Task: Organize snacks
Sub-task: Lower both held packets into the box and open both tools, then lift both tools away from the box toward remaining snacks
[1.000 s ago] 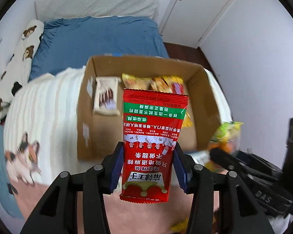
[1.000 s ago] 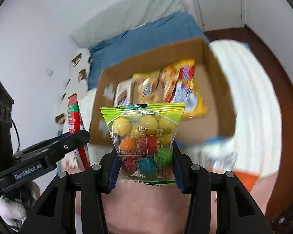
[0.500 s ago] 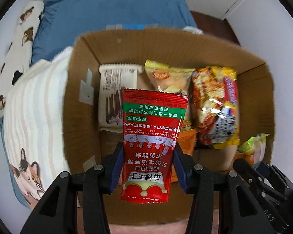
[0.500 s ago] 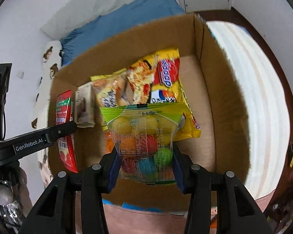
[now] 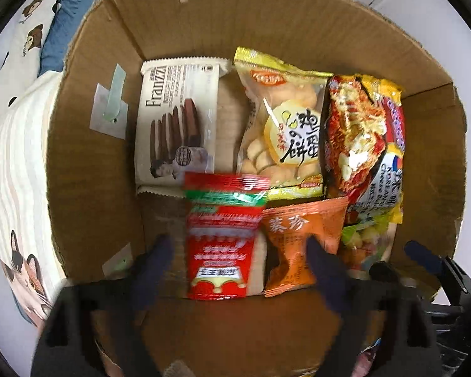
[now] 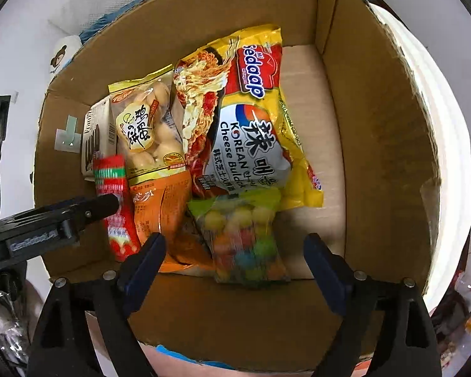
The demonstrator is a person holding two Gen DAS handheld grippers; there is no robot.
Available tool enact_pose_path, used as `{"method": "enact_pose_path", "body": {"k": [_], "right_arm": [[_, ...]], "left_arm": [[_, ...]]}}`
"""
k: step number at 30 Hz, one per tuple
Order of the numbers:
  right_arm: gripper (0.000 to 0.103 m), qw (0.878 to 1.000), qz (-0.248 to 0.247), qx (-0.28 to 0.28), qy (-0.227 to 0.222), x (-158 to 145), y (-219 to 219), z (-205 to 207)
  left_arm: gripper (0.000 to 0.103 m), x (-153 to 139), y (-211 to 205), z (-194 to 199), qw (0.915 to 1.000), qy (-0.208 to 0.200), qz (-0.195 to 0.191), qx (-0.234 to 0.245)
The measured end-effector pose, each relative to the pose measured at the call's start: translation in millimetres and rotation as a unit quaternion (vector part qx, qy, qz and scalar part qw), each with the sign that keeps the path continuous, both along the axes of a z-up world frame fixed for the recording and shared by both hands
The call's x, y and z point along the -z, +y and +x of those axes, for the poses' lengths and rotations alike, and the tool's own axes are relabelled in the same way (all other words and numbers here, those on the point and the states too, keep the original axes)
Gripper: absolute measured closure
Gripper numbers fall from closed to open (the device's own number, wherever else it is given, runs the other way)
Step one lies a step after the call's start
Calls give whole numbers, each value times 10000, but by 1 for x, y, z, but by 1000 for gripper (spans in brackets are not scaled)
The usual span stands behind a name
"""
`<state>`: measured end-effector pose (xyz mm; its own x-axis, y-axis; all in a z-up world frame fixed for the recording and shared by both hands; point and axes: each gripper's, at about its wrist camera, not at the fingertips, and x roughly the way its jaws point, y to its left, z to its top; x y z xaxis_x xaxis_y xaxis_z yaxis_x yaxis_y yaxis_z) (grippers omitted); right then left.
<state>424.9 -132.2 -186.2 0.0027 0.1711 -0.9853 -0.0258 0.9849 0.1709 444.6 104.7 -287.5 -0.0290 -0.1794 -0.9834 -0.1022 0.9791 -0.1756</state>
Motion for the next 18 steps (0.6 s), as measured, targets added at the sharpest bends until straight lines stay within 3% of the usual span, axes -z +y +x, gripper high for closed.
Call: {"method": "enact_pose_path", "body": {"k": [5, 10, 18], "right_arm": [[8, 9998, -31, -35, -173, -9, 0, 0], [8, 9987, -173, -65, -479, -29, -4, -10], [8, 9943, -234, -65, -1039, -60, -8, -38]], "left_arm": [[8, -19, 0, -6, 9997, -223, -60, -67], [8, -45, -8, -21, 9970, -734, 250, -2], [8, -85, -6, -62, 9854, -1605, 559, -57]]}}
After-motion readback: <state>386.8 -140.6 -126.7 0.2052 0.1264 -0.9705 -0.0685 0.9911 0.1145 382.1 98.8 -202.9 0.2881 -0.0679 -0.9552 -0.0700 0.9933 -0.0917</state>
